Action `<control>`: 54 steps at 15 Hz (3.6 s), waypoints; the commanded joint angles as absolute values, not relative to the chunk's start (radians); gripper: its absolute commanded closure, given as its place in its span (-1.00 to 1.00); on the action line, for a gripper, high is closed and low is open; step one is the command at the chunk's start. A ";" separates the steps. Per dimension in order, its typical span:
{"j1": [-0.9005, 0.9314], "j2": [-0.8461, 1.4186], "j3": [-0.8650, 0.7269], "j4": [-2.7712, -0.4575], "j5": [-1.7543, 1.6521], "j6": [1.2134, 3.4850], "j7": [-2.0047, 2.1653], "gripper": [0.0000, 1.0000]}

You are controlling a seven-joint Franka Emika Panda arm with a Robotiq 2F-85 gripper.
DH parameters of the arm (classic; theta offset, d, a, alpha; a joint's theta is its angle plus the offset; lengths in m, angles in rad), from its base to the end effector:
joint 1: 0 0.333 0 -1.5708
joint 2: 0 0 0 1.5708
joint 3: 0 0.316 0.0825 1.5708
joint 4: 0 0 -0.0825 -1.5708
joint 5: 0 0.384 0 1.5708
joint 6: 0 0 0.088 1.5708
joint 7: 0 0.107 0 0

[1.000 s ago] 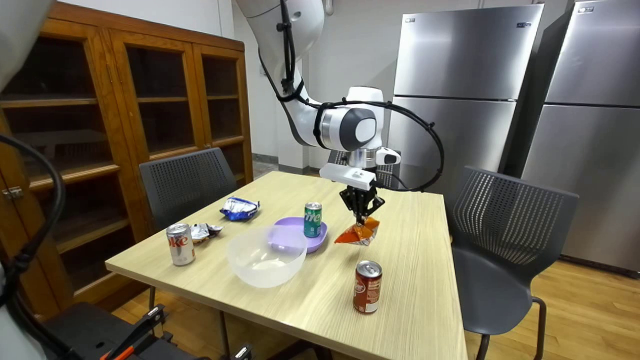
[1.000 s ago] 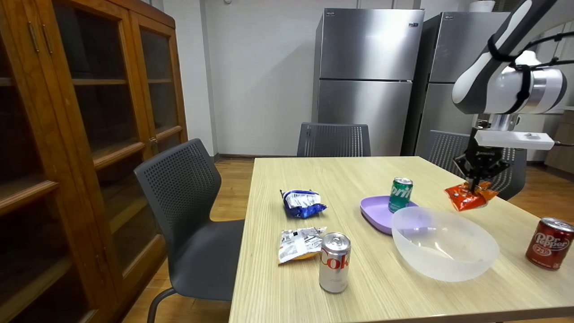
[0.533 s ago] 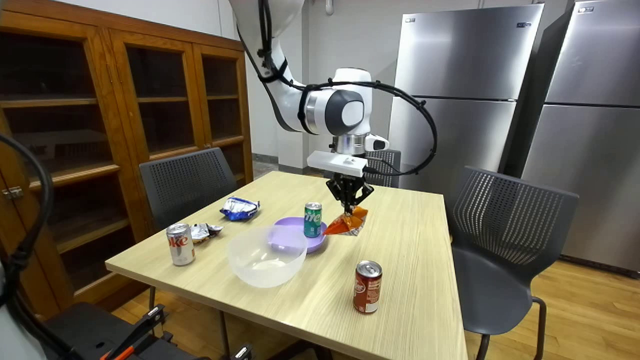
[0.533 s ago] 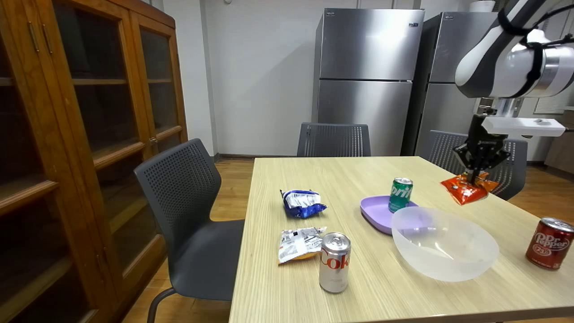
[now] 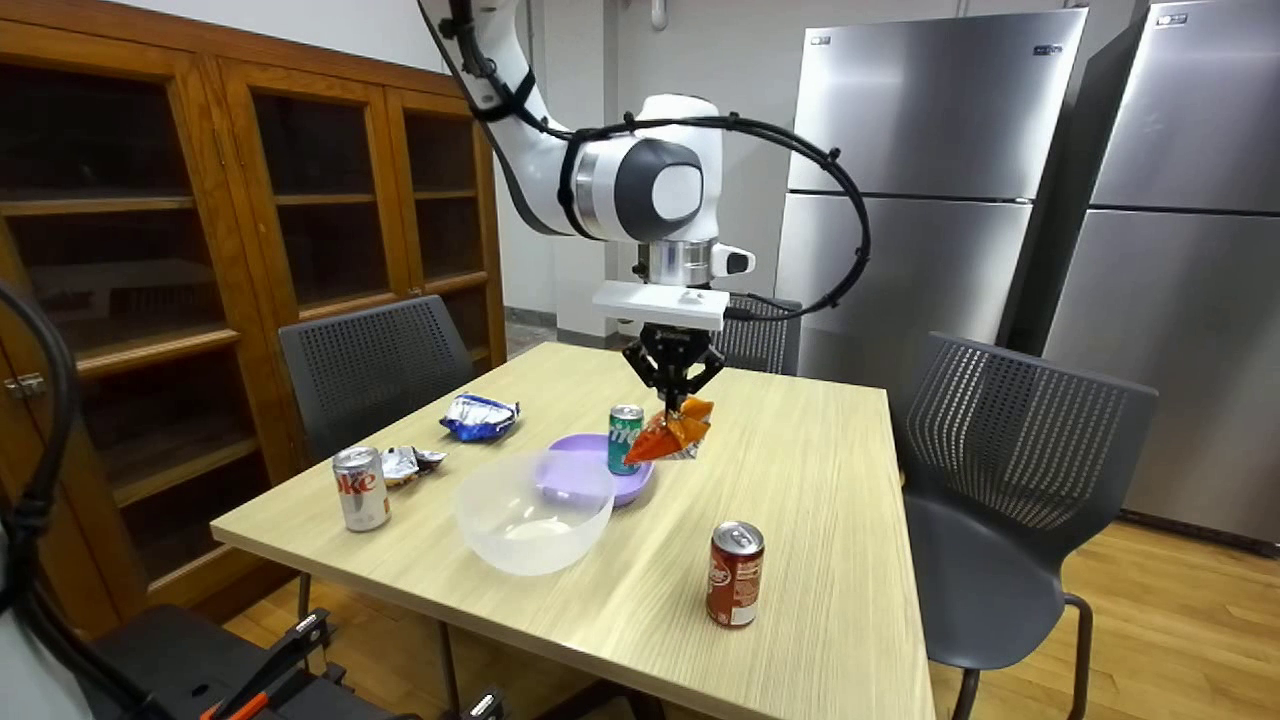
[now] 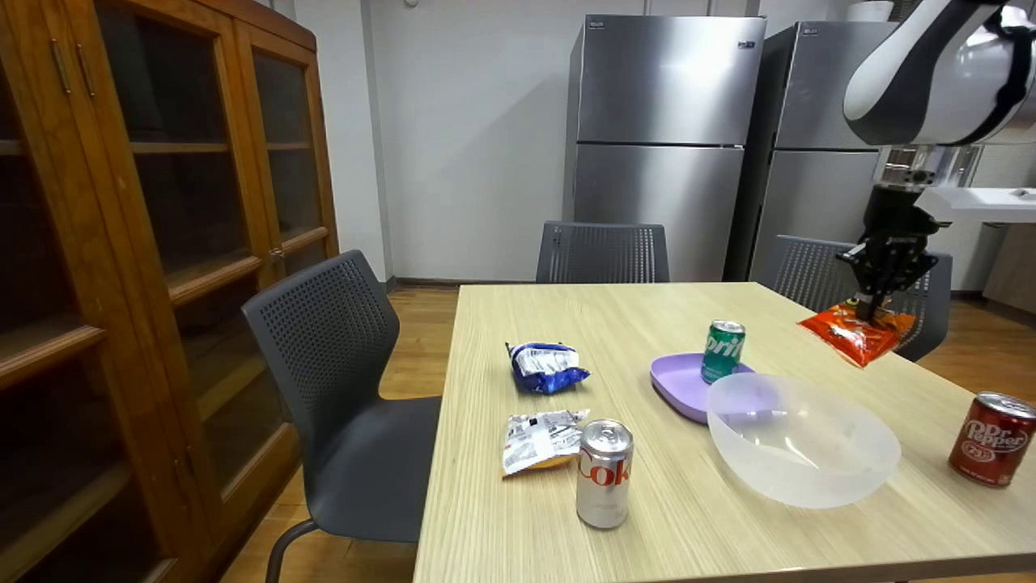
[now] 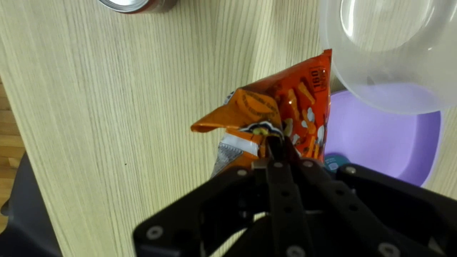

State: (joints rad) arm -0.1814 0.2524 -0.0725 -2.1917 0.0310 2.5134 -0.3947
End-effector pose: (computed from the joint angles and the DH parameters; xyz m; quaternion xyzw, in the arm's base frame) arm 0.5458 -0.1416 0.2768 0.9976 0.0596 0.0334 0.0107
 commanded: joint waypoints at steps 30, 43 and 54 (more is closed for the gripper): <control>-0.054 0.300 0.033 -2.316 -0.012 2.508 -0.692 1.00; -0.090 0.247 0.061 -2.312 -0.018 2.459 -0.750 -0.71; -0.130 0.166 -0.015 -2.283 0.028 2.441 -0.700 -1.00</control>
